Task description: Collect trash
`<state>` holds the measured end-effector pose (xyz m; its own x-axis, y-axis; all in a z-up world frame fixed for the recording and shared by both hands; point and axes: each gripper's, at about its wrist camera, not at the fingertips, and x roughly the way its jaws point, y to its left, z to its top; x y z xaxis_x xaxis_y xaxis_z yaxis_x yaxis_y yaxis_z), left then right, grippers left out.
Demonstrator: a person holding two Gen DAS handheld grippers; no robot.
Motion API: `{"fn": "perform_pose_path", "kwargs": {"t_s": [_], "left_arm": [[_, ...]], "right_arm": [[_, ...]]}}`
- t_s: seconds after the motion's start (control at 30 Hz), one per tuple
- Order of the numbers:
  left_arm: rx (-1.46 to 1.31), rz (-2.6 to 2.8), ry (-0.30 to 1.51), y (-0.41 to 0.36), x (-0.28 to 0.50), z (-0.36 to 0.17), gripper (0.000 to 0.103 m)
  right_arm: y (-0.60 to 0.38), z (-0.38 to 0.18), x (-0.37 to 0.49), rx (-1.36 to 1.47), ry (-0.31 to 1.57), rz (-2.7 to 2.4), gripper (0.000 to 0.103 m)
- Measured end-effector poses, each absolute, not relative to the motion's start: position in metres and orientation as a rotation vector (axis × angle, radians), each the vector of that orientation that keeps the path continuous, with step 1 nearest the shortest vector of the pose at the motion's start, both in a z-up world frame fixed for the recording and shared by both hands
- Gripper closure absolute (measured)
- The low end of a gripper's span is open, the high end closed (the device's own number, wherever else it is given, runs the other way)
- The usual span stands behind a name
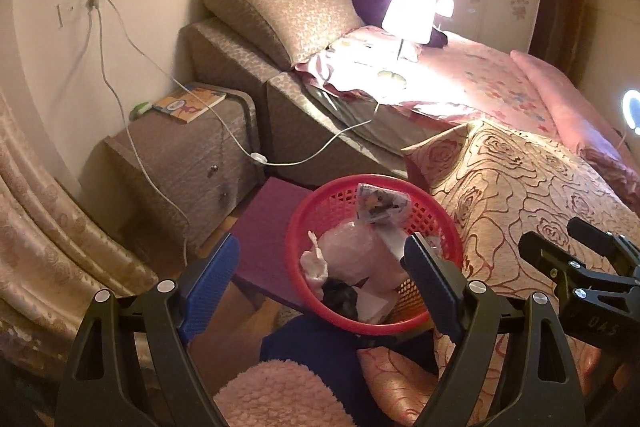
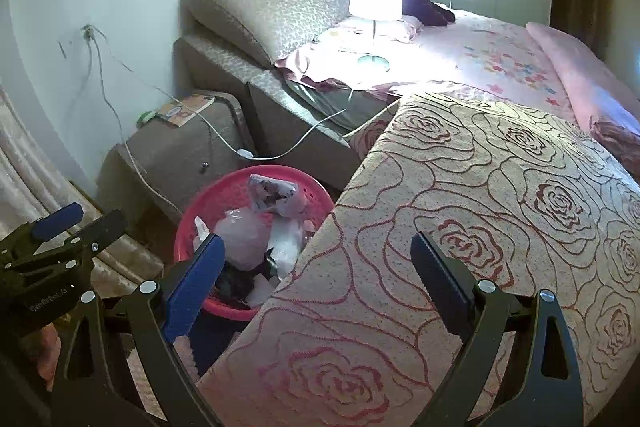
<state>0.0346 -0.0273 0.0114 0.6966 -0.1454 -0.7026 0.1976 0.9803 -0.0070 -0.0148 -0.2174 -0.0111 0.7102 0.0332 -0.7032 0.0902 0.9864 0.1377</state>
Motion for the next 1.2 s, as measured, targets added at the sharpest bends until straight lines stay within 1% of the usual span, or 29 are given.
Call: {"fn": "perform_pose_path", "kwargs": {"t_s": [0.67,0.83,1.2], "left_arm": [[0.081,-0.189,0.764,-0.024,0.019,0.011,0.021],[0.083,-0.192,0.763,-0.026,0.014,0.011,0.019],[0.084,-0.191,0.763,-0.027,0.012,0.011,0.018]], "right_arm": [[-0.206,-0.015,-0.025,0.159,0.773,-0.024,0.012],[-0.208,-0.013,-0.029,0.160,0.768,-0.028,0.012],[-0.208,-0.013,-0.033,0.165,0.767,-0.029,0.012]]}}
